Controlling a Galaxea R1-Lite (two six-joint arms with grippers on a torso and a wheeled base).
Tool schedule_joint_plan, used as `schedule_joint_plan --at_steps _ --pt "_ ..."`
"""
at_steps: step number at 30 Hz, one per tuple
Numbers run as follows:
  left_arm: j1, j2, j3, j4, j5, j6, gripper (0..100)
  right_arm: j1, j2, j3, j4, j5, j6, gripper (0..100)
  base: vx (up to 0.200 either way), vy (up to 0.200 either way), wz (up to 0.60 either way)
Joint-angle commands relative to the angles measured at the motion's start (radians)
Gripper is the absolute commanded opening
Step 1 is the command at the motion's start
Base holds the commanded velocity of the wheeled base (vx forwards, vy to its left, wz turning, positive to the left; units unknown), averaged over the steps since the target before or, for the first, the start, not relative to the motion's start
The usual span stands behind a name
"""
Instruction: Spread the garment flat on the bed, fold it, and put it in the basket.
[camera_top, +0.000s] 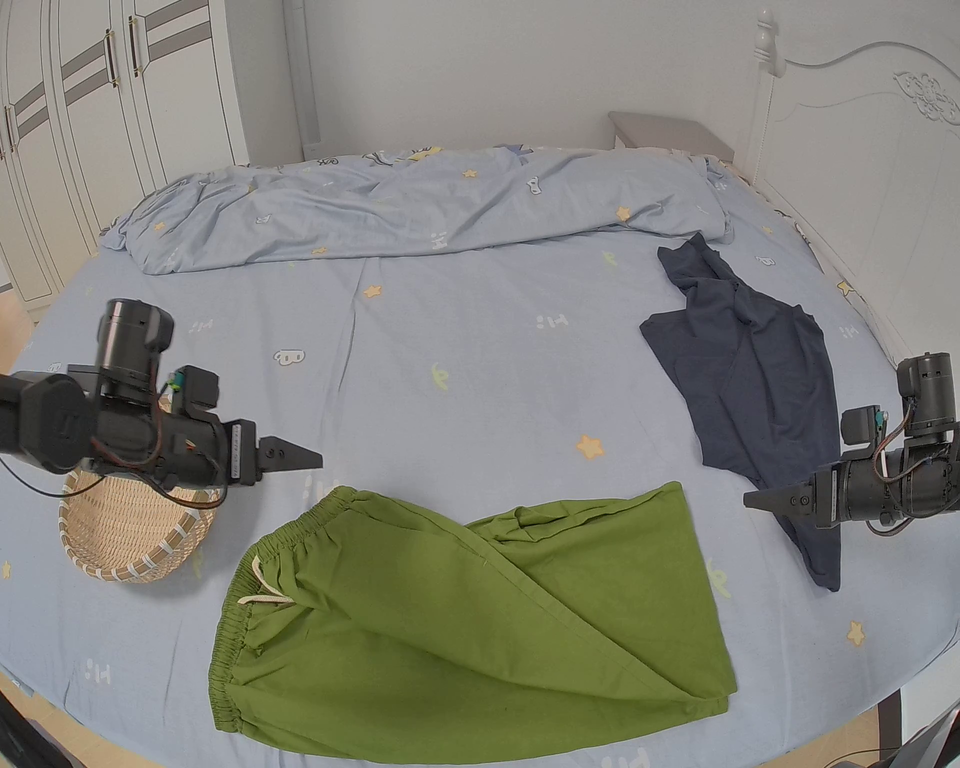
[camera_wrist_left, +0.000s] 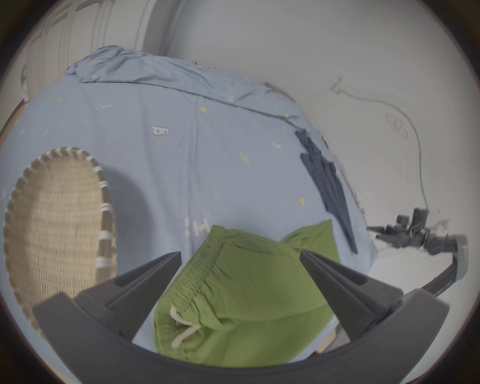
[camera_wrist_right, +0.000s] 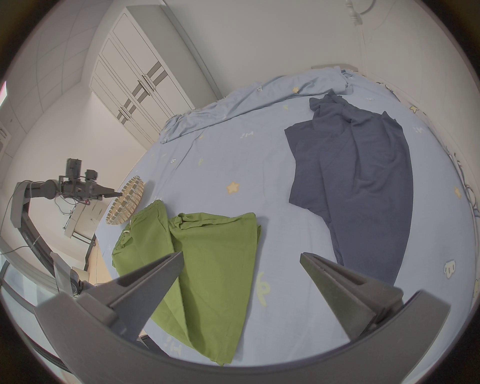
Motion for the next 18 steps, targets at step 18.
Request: schedule_joint_plan --at_steps 18 --pt "-0.022 0.328 -0.065 -0.117 -0.001 0.114 100 0.007 0.029 0.031 0.000 -0.009 0.004 100 0.000 0.000 0.00"
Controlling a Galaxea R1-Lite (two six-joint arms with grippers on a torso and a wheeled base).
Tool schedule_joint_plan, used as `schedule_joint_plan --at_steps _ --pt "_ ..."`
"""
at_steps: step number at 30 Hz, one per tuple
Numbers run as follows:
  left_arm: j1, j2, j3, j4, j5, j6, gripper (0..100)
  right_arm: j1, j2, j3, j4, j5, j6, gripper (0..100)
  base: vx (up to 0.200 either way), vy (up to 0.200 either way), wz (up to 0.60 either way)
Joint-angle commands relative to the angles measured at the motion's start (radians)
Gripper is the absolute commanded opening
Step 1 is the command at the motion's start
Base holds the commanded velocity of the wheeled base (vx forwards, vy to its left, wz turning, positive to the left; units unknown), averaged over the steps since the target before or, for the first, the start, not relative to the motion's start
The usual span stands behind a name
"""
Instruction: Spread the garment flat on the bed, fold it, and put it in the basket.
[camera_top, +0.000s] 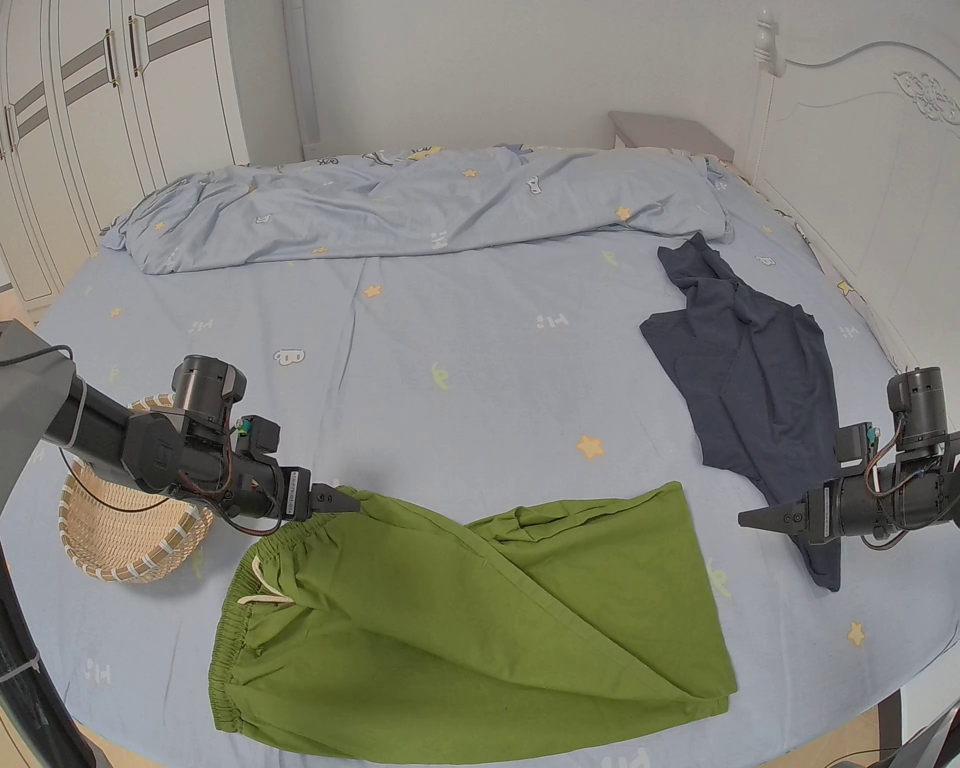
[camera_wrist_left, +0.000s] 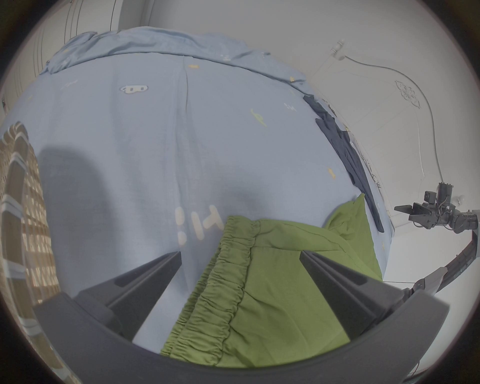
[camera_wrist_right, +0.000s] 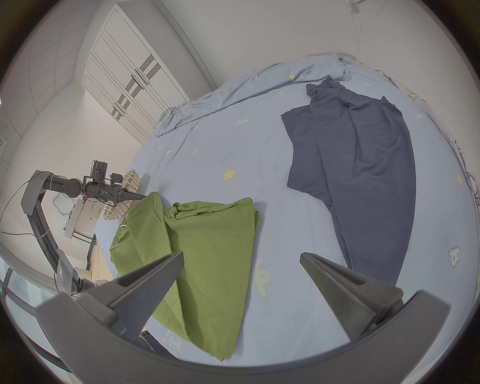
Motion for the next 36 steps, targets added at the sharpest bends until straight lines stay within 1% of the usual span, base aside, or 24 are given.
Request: schedule_joint_plan --at_steps 1,7,8,20,24,29,36 --pt "-0.012 0.034 -0.014 -0.001 0.000 -0.001 100 0.002 0.003 0.002 -0.001 0.001 0.000 100 0.000 0.000 0.00" --pt "-0.024 0.049 -0.018 0.001 0.004 -0.001 100 0.001 0.003 0.002 -0.001 0.001 0.000 100 0.000 0.000 0.00" --pt "-0.024 0.047 -0.017 0.001 0.004 -0.001 0 0.001 0.003 0.002 -0.001 0.001 0.000 100 0.000 0.000 0.00" --pt "-0.010 0.037 -0.015 0.001 0.005 -0.002 0 0.001 0.010 0.002 -0.001 0.001 0.000 100 0.000 0.000 0.00" --pt "0.026 -0.009 -0.009 0.001 0.004 -0.004 0 0.001 0.010 0.002 -0.001 0.001 0.000 100 0.000 0.000 0.00" --pt "0.077 -0.077 0.010 0.001 -0.001 -0.038 0 0.001 0.017 -0.004 0.001 0.001 0.000 100 0.000 0.000 0.00" --pt "0.121 -0.180 0.089 0.001 -0.003 -0.074 0 -0.001 0.028 -0.021 0.001 0.005 -0.002 100 0.000 0.000 0.00"
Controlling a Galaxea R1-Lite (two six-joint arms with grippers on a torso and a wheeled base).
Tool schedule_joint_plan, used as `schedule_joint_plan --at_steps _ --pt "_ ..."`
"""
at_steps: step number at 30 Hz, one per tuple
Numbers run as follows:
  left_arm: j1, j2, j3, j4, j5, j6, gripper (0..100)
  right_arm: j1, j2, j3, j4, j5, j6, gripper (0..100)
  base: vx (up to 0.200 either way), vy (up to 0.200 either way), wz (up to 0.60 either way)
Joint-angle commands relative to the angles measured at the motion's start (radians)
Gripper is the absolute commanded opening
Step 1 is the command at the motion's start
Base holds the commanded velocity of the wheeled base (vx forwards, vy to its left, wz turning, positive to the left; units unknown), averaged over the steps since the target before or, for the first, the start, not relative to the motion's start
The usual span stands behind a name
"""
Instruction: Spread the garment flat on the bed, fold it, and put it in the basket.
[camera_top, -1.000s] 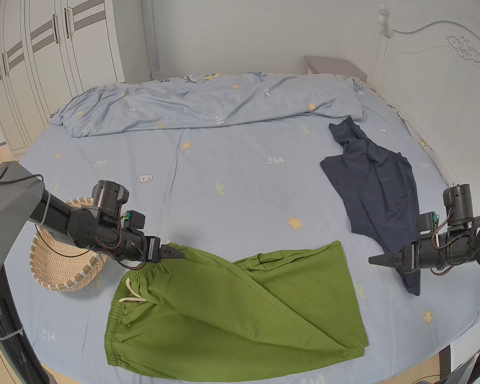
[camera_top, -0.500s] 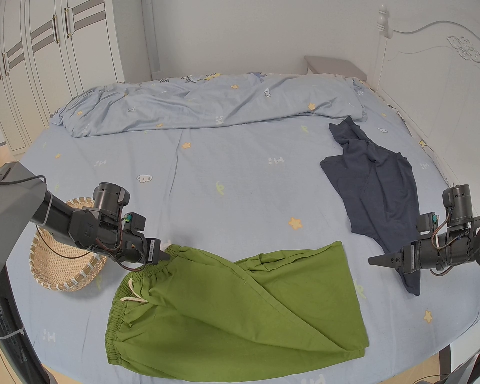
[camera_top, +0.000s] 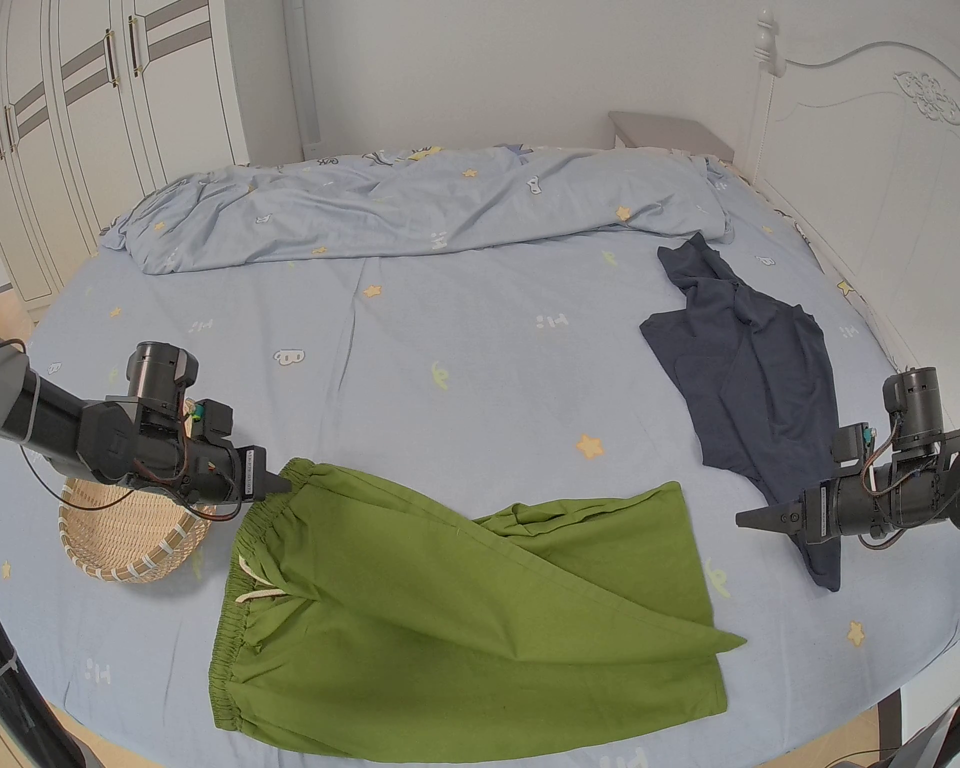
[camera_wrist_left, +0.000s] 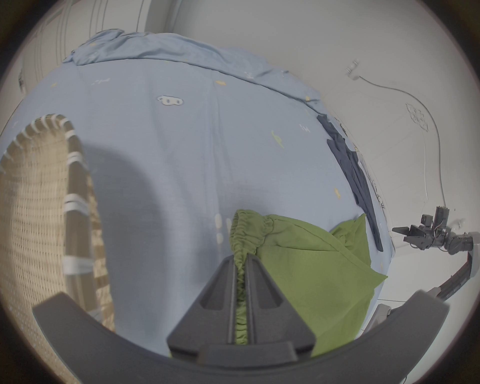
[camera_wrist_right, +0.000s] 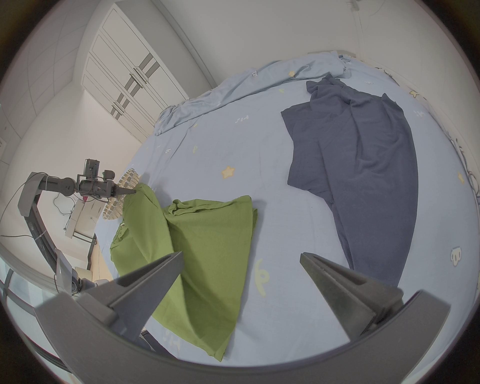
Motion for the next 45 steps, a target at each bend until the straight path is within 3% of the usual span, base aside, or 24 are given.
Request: schedule_joint_plan --at_steps 1,11,16,23,41,42,45 --pt "0.024 -0.107 0.063 -0.001 -0.001 -0.022 0 0.001 0.022 -0.033 0.001 0.005 -0.001 100 0.000 0.000 0.00" --pt "0.028 -0.091 0.093 -0.021 0.002 -0.033 0 0.004 0.131 0.032 -0.002 0.044 -0.003 100 0.000 0.000 0.00" --pt "0.034 -0.073 0.108 -0.053 0.007 -0.031 0 0.062 0.133 0.081 -0.003 0.064 -0.006 100 0.000 0.000 0.00" --pt "0.038 -0.061 0.109 -0.067 0.007 -0.030 0 0.130 0.130 0.216 -0.172 0.068 -0.010 100 0.000 0.000 0.00" --pt "0.038 -0.062 0.109 -0.067 0.007 -0.030 0 0.141 0.142 0.225 -0.207 0.068 -0.009 100 0.000 0.000 0.00" --pt "0.038 -0.062 0.109 -0.067 0.007 -0.030 0 0.141 0.142 0.225 -0.207 0.068 -0.009 0 0.000 0.000 0.00" --pt "0.038 -0.061 0.109 -0.067 0.007 -0.030 0 0.141 0.144 0.229 -0.209 0.068 -0.009 0 0.000 0.000 0.00"
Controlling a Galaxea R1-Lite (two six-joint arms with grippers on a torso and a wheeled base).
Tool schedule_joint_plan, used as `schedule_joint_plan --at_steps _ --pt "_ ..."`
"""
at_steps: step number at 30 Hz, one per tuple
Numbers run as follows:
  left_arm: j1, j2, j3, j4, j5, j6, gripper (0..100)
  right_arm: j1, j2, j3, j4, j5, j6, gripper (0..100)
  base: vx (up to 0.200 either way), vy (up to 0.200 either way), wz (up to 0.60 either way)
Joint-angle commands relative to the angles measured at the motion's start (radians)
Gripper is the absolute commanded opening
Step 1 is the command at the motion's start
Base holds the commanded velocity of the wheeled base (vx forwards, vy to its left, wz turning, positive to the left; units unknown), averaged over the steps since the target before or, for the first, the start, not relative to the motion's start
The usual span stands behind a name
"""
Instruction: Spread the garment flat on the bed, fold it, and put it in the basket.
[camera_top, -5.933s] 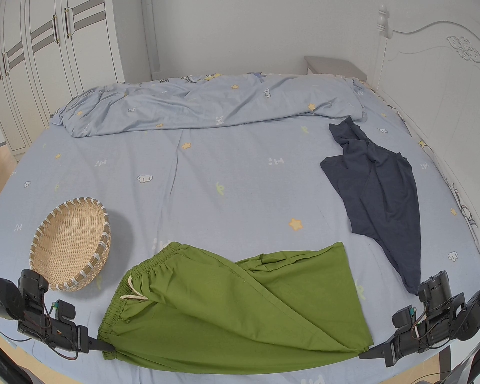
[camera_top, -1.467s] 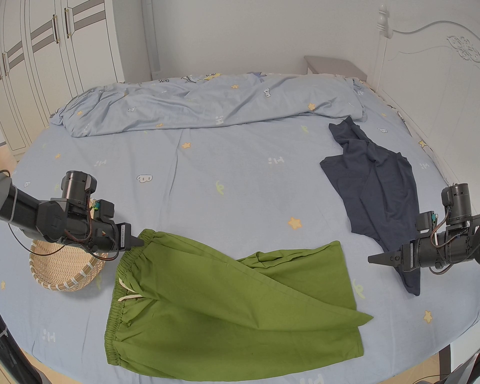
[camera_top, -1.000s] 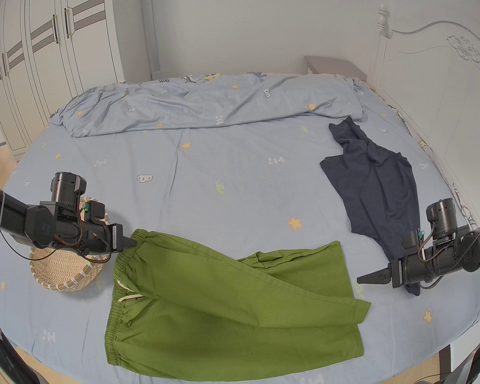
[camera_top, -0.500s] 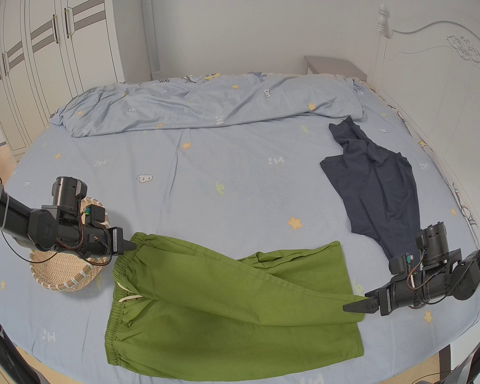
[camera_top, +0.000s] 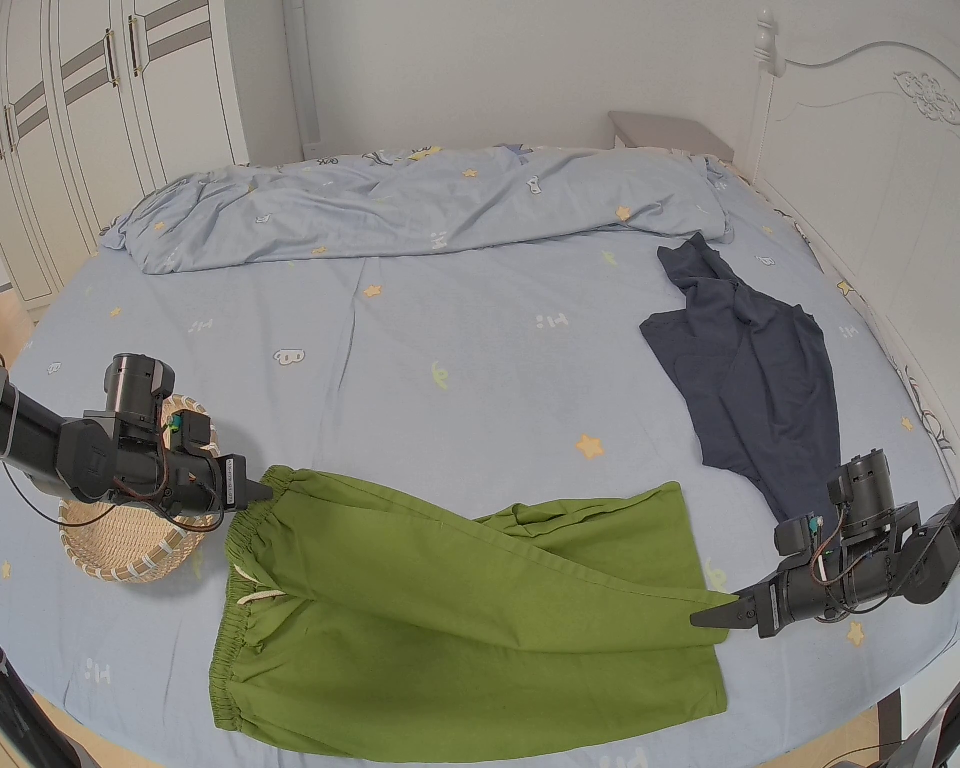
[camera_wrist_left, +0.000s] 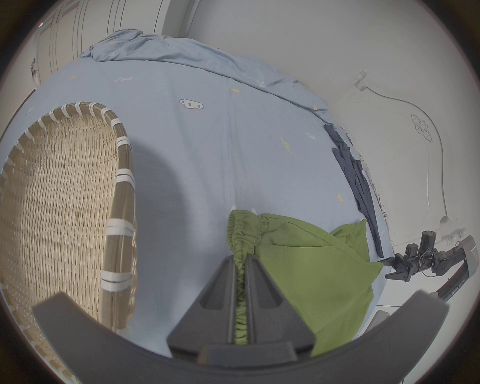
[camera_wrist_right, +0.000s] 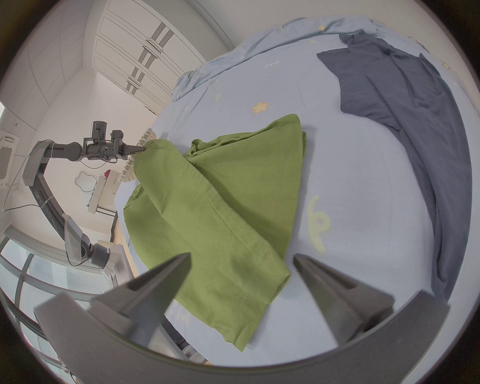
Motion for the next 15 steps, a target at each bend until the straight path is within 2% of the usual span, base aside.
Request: schedule_joint_plan --at_steps 1,14,15 --pt "0.001 0.002 0.000 0.000 0.000 0.000 0 0.000 0.003 0.005 -0.001 0.000 0.000 0 0.000 0.000 0.00" --pt "0.005 0.002 0.000 0.000 0.000 -0.003 0 0.000 0.001 -0.002 -0.001 -0.004 -0.005 0 0.000 0.000 0.00" --pt "0.024 -0.012 0.012 0.000 0.000 -0.005 0 0.003 -0.002 -0.064 0.011 -0.010 -0.002 0 0.000 0.000 0.00"
